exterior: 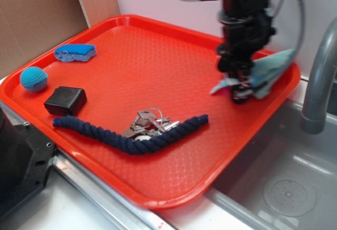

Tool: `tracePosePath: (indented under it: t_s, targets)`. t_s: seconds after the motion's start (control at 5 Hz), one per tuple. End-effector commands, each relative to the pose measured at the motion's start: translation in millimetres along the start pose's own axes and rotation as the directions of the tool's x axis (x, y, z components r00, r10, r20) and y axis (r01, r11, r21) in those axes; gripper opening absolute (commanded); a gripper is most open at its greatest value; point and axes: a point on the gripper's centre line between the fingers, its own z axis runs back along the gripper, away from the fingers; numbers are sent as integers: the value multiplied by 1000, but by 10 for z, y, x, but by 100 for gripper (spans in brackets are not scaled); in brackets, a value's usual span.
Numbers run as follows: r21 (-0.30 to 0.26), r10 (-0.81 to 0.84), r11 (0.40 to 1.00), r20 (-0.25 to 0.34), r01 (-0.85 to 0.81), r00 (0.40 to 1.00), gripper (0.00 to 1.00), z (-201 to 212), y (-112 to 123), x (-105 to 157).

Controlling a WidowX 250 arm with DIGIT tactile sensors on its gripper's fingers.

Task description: Grab the blue cloth.

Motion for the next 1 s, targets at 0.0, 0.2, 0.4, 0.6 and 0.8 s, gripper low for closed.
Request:
tracePosePath:
  t_s: [0.0,0.2,0.4,0.6,0.8]
  targets:
    - [-51,450,893,64,-447,891,0,614,393,-504]
    - [-24,654,756,-17,-654,756,0,974,624,-890]
    - [19,760,649,27,-760,649,0,1483,558,-1013]
    - [78,853,517,36,-852,521,0,1979,491,-1019]
    - [108,864,498,26,-860,503,0,2301,352,-1023]
